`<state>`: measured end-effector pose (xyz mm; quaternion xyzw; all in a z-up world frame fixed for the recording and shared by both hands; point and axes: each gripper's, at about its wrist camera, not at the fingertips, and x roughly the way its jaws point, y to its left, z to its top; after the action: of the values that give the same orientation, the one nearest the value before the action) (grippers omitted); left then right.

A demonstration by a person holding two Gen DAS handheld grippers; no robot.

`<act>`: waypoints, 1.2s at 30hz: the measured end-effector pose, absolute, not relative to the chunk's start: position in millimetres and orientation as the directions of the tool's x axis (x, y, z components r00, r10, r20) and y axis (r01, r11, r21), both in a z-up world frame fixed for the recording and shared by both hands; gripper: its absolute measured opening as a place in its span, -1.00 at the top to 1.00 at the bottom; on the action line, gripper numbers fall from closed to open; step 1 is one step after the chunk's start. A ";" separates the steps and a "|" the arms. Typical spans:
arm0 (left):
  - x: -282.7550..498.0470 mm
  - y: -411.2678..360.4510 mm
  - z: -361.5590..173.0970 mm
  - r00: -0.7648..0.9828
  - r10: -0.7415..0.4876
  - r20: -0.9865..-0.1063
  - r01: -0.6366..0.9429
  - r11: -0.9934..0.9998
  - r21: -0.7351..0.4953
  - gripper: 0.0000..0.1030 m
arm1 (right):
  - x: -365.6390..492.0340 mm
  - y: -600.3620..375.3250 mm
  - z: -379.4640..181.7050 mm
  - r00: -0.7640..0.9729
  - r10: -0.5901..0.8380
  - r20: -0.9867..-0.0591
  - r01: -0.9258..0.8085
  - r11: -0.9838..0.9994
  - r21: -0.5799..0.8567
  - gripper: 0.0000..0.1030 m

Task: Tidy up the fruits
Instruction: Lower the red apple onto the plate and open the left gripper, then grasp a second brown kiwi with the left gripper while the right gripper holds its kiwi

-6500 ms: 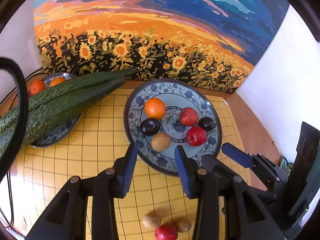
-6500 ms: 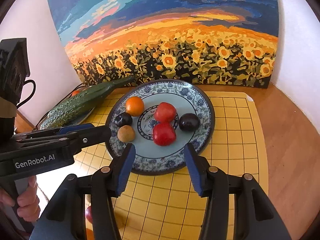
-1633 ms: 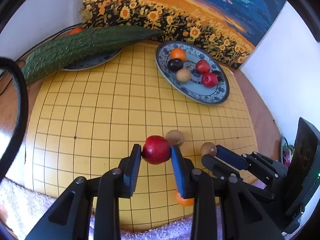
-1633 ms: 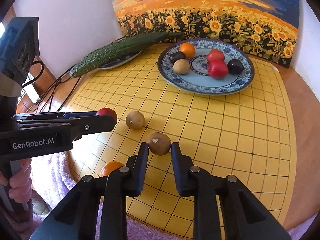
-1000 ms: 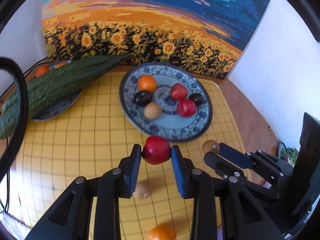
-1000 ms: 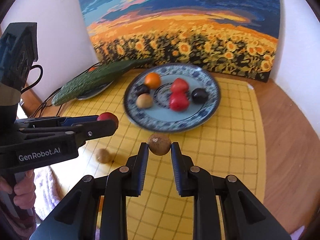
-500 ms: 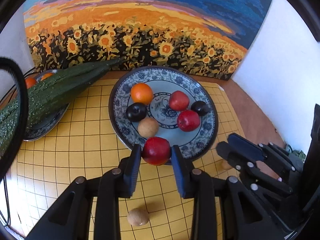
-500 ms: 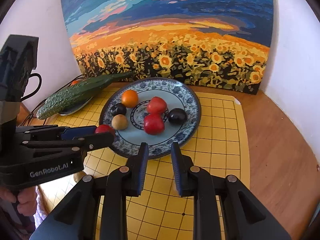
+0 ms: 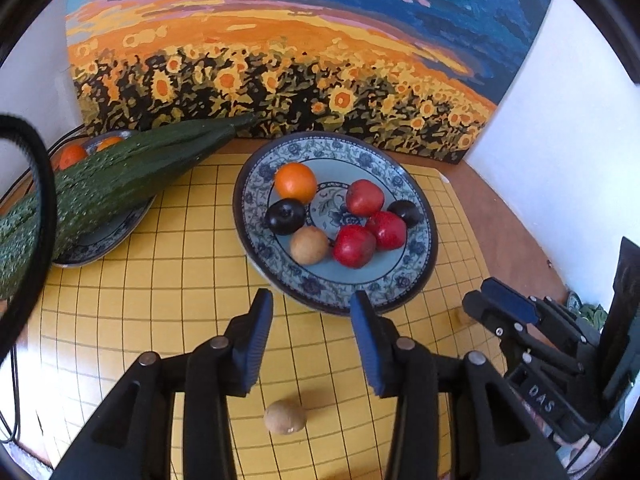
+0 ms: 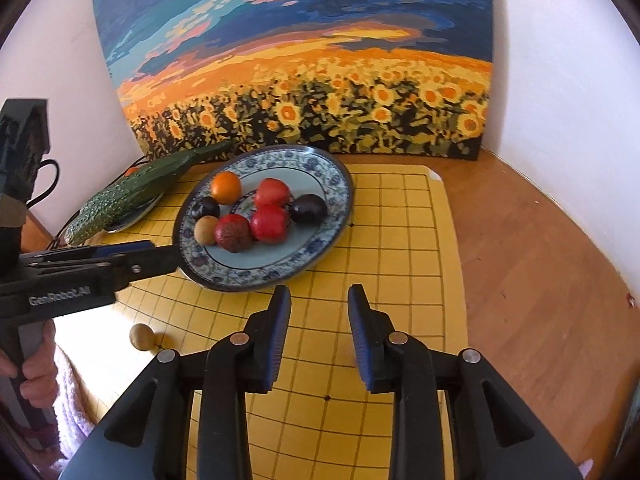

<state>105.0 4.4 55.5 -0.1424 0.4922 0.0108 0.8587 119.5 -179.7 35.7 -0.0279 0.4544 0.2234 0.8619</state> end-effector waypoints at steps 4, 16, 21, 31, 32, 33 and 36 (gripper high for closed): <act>97.5 8.0 57.9 0.509 -0.124 -0.852 -0.165 0.957 -0.238 0.18 | 116.2 -187.5 35.1 0.487 0.354 -0.799 -0.400 0.903 0.156 0.38; 75.7 16.7 60.7 0.493 -0.130 -0.860 -0.183 0.951 -0.248 0.18 | 125.4 -184.1 21.8 0.511 0.287 -0.810 -0.392 0.917 0.077 0.33; 69.4 15.8 57.8 0.480 -0.136 -0.867 -0.182 0.951 -0.250 0.18 | 128.4 -185.0 19.5 0.512 0.266 -0.817 -0.384 0.921 0.059 0.33; 60.2 10.2 40.8 0.426 -0.159 -0.891 -0.172 0.952 -0.253 0.18 | 128.4 -188.8 7.6 0.495 0.241 -0.834 -0.354 0.933 0.060 0.59; 60.5 9.8 40.2 0.425 -0.162 -0.891 -0.170 0.952 -0.254 0.18 | 128.1 -188.8 8.0 0.497 0.241 -0.834 -0.353 0.934 0.060 0.65; 60.9 9.4 39.6 0.424 -0.164 -0.891 -0.168 0.952 -0.255 0.18 | 128.2 -188.7 8.3 0.497 0.243 -0.833 -0.352 0.934 0.062 0.69; 62.0 7.9 38.0 0.418 -0.167 -0.893 -0.158 0.954 -0.253 0.22 | 129.1 -187.9 8.0 0.494 0.245 -0.834 -0.353 0.933 0.065 0.74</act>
<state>62.1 7.9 38.0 -0.1508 0.5396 -0.0026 0.8283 129.1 -187.9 8.0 -0.0571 0.4723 0.1734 0.8623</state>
